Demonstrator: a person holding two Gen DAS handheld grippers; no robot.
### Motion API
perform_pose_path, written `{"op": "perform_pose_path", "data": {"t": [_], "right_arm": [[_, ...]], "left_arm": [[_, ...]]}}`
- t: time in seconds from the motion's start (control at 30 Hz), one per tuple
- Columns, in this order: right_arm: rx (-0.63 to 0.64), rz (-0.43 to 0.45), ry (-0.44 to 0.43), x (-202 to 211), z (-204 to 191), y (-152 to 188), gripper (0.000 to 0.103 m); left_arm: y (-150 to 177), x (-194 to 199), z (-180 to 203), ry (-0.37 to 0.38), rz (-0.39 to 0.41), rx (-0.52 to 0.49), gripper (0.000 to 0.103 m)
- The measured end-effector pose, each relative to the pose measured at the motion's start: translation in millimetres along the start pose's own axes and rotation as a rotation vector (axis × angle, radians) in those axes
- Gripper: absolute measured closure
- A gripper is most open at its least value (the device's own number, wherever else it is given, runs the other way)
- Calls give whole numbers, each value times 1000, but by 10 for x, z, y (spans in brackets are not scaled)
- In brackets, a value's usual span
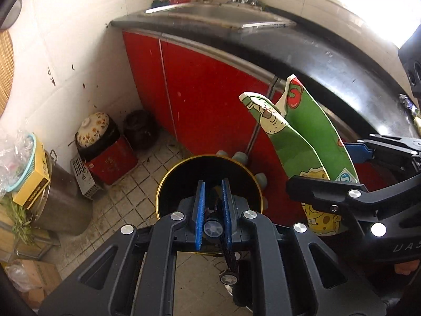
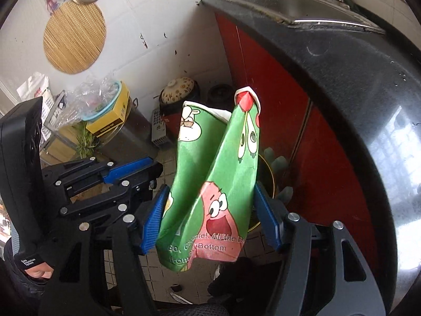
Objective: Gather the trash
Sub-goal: 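Carry the toy car and green snack bag with both tools to the bin, then open both tools to drop the toy car and snack bag into the bin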
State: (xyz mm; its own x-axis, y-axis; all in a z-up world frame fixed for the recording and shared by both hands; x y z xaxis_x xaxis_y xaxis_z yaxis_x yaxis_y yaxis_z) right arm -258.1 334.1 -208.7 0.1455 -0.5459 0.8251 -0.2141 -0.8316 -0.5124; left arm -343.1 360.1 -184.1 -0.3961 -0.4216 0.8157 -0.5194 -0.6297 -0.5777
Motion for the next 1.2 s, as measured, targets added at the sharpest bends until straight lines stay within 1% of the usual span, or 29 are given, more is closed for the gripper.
{"op": "perform_pose_path", "data": {"t": [0.07,0.23,0.37,0.4,0.43,0.47,0.5,0.53,0.57,0.6,0.67,0.73,0.87,0.93,1.03,1.13,1.2], "right_arm": [[3,-26,7,-130,13,44,40],[-7,-81,17,-447,67,-13,39],[-18,-93,23,-567,77,-50,38],[-25,-97,22,-597,90,-69,37],[-37,-105,17,-634,103,-87,28],[-51,-115,10,-664,115,-99,24],[-60,-111,5,-601,155,-81,22],[-65,-105,7,-581,164,-85,22],[-65,-102,8,-560,167,-87,22],[-64,-100,5,-537,180,-90,21],[-62,-94,8,-494,200,-81,21],[-57,-88,6,-430,192,-76,21],[-54,-54,12,-238,170,-61,20],[-55,-17,25,-49,182,-55,20],[-55,41,57,289,210,-45,19],[-70,116,103,748,310,3,16],[-95,173,144,1098,420,79,16]], "left_arm": [[104,-129,-48,9,-17,9,91],[236,-459,-132,31,-70,31,91],[272,-610,-176,47,-85,48,91],[277,-640,-188,52,-86,52,91],[279,-665,-195,58,-88,55,90],[283,-687,-199,49,-93,52,81],[288,-707,-208,27,-98,48,69],[281,-714,-226,8,-93,46,38],[282,-691,-240,-6,-75,47,28],[285,-670,-244,-8,-61,46,28],[298,-660,-252,-5,-65,42,28],[292,-643,-261,-18,-67,45,28],[241,-538,-228,-17,-54,48,27],[190,-462,-172,-13,-40,39,23],[70,-279,-27,2,5,11,19],[-67,-26,247,37,59,-30,13],[-168,153,487,74,100,-68,12]]}}
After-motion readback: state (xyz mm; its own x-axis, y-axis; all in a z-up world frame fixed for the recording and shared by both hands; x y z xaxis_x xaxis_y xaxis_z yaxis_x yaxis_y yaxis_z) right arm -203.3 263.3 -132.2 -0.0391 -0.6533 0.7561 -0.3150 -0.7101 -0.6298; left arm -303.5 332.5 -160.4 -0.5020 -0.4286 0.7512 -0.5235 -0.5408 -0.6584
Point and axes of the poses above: each gripper's, at about its wrist camera, not at the fingertips, and x roughly against the way its jaws point, z to its right, y to its underside, the point moved 5 cm from there along -x, roughly the way its jaws point, and after that the axes turned 3 degrees about z, right-handed, at the moved point
